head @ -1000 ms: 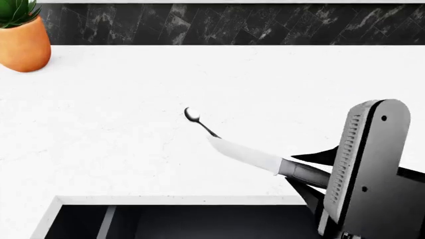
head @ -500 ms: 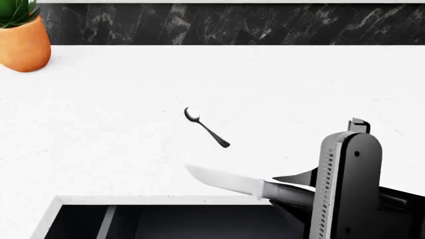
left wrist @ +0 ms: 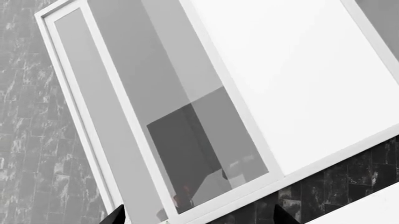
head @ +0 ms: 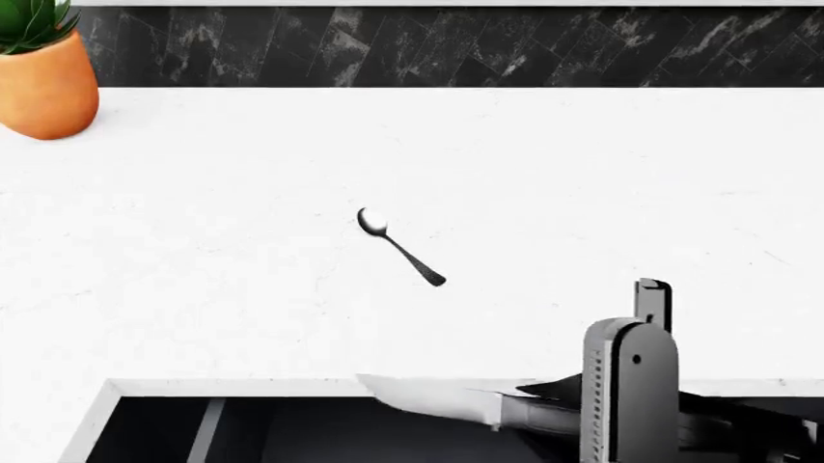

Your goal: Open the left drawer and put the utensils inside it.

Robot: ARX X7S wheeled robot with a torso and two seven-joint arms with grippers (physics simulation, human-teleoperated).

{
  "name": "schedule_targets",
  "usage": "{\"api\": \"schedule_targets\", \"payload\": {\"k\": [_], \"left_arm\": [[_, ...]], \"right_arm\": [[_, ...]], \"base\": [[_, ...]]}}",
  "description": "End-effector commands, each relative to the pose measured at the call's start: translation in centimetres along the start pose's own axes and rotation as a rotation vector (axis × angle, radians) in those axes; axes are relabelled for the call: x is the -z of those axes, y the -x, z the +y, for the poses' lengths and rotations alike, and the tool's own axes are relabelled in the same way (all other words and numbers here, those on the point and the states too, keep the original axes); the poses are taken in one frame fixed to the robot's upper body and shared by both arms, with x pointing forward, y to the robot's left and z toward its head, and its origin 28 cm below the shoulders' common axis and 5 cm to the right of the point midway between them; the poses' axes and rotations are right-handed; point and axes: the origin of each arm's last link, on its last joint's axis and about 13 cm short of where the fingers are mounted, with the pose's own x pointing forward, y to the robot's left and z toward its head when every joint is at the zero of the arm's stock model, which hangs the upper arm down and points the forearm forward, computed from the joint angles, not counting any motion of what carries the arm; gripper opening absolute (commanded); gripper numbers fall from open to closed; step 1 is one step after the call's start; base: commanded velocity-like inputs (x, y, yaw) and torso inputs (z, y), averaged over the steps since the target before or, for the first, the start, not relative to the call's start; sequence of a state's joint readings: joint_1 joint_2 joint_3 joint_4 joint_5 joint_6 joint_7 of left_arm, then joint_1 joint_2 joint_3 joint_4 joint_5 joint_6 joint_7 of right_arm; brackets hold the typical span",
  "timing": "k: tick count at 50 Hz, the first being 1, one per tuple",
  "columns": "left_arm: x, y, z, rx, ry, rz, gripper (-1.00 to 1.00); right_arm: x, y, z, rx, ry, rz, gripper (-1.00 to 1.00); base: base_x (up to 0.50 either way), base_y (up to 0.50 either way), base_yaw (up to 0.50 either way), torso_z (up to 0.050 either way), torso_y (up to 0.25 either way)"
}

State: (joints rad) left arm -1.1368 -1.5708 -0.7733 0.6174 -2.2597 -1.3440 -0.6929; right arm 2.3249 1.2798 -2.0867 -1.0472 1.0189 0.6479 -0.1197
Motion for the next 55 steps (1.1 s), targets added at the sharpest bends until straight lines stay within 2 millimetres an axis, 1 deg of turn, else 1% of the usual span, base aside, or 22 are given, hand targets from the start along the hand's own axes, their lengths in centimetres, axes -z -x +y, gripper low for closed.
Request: {"api": "schedule_targets", "payload": {"k": [1, 7, 14, 20, 27, 34, 46, 55], "left_arm": [[0.0, 0.0, 0.0, -0.001, -0.001, 0.002, 1.00], [0.0, 0.0, 0.0, -0.003, -0.005, 0.004, 1.00], [0.1, 0.0, 0.0, -0.003, -0.006, 0.005, 1.00], [0.0, 0.0, 0.1, -0.004, -0.007, 0.004, 1.00], [0.1, 0.0, 0.0, -0.005, -0.009, 0.006, 1.00], [0.1, 0.0, 0.1, -0.005, -0.009, 0.008, 1.00], [0.1, 0.0, 0.0, -0.004, -0.008, 0.010, 1.00], [0.1, 0.0, 0.0, -0.003, -0.007, 0.009, 1.00]], "right_arm": [[-0.1, -1.0, 0.5, -0.035, 0.030, -0.002, -1.00], [-0.4, -1.4, 0.8, -0.084, 0.009, 0.016, -1.00], [-0.9, -1.1, 0.6, -0.113, -0.036, 0.036, -1.00], [-1.3, -0.7, 0.9, -0.144, -0.113, 0.065, -1.00], [-1.3, -0.6, 1.3, -0.167, -0.162, 0.081, -1.00], [-1.0, -0.7, 1.8, -0.181, -0.199, 0.090, -1.00], [0.1, -1.4, 3.2, -0.211, -0.245, 0.114, -1.00], [0.2, -1.4, 3.3, -0.204, -0.249, 0.121, -1.00]], "base": [[0.00, 0.00, 0.00, 0.000, 0.000], [0.00, 0.00, 0.00, 0.000, 0.000], [0.00, 0.00, 0.00, 0.000, 0.000], [0.00, 0.00, 0.00, 0.000, 0.002], [0.00, 0.00, 0.00, 0.000, 0.000], [0.00, 0.00, 0.00, 0.000, 0.000], [0.00, 0.00, 0.00, 0.000, 0.001], [0.00, 0.00, 0.00, 0.000, 0.000]]}}
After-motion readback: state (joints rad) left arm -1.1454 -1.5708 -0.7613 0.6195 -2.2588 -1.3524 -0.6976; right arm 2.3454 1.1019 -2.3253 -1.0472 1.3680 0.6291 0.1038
